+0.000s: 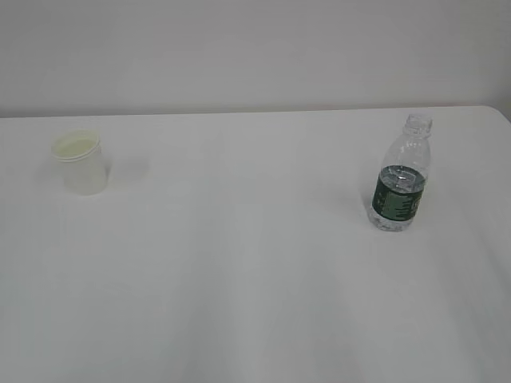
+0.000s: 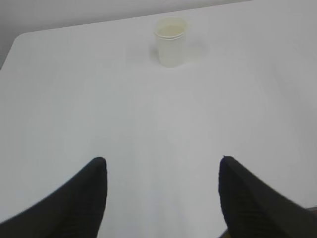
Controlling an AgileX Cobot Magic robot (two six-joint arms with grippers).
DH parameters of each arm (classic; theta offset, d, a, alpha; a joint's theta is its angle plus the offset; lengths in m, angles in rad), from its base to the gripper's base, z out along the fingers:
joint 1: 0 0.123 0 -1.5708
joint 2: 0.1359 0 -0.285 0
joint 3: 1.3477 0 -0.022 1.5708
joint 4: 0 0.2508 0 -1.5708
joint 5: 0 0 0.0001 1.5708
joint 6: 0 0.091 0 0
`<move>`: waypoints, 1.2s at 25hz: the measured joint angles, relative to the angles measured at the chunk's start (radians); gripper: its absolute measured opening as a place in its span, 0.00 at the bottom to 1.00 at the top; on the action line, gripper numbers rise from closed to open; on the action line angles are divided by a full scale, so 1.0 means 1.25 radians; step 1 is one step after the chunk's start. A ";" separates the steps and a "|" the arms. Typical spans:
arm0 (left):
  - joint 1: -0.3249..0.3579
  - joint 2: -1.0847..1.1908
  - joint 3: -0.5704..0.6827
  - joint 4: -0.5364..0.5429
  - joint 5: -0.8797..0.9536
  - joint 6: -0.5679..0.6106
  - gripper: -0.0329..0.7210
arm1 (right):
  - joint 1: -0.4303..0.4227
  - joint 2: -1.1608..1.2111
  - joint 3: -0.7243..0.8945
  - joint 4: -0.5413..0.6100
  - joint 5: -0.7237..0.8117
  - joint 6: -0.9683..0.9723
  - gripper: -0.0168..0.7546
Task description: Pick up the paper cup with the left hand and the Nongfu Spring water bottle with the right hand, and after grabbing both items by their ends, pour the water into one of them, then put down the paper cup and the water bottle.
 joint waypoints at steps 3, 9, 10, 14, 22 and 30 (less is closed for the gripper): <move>0.000 0.000 0.000 0.003 -0.001 0.000 0.71 | 0.000 0.000 0.000 0.000 0.002 -0.001 0.66; 0.000 0.000 0.000 0.008 -0.001 0.000 0.71 | 0.000 0.000 0.000 -0.120 0.004 0.082 0.66; 0.000 0.000 0.000 0.008 -0.001 0.000 0.71 | 0.000 0.000 0.000 -0.166 0.007 0.140 0.66; 0.000 0.000 0.000 0.010 -0.002 0.000 0.71 | 0.000 0.000 0.002 -0.437 0.051 0.390 0.66; 0.000 0.000 0.000 0.011 -0.005 0.000 0.70 | 0.000 0.000 0.002 -0.842 0.134 0.807 0.66; 0.000 0.000 0.000 0.012 -0.005 0.000 0.70 | 0.000 0.000 -0.007 -1.197 0.224 1.195 0.66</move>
